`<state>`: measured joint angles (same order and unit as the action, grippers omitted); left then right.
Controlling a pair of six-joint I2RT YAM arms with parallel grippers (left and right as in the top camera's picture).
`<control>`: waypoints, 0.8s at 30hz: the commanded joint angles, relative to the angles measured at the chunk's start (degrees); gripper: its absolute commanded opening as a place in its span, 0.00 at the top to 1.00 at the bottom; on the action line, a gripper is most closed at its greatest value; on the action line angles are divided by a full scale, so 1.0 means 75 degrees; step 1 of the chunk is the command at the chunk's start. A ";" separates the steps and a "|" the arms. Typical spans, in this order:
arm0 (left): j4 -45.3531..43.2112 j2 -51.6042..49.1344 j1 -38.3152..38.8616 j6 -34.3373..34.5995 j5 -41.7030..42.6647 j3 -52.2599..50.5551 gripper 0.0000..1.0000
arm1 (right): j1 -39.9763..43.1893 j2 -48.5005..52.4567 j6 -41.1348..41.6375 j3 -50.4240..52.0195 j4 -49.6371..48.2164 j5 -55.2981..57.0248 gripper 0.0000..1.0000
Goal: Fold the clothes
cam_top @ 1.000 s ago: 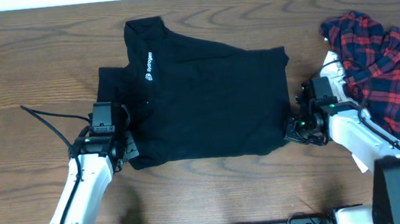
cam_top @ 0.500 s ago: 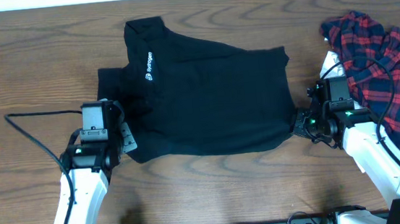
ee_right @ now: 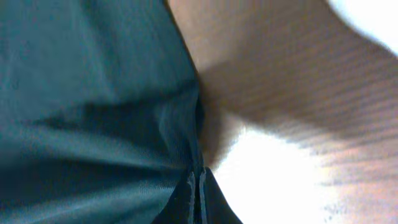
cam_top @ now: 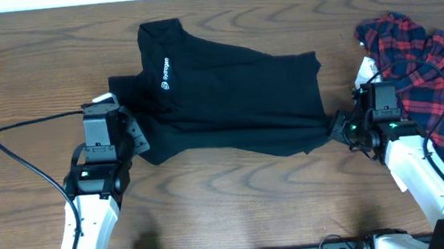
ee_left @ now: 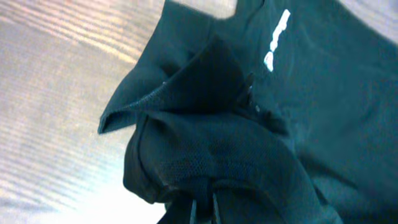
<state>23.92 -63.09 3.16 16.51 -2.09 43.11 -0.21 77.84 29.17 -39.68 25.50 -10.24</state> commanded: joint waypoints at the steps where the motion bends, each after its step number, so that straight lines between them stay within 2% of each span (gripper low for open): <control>1: -0.0213 -0.0195 -0.0026 0.0012 -0.0125 0.0256 0.94 | 0.0055 -0.0093 0.0140 -0.0012 -0.0221 0.0160 0.99; 11: -0.1638 -0.1017 -0.0023 0.0012 -0.0122 0.0256 0.94 | 0.0055 -0.0090 0.0326 -0.0012 -0.1180 0.0376 0.99; 24: -0.2894 -0.1973 -0.0023 0.0012 -0.0122 0.0256 0.94 | 0.0055 0.0248 0.0676 -0.0012 -0.1845 0.0828 0.99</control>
<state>4.08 -77.47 3.16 16.53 -2.09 43.13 -0.21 78.32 32.56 -39.66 12.14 -6.90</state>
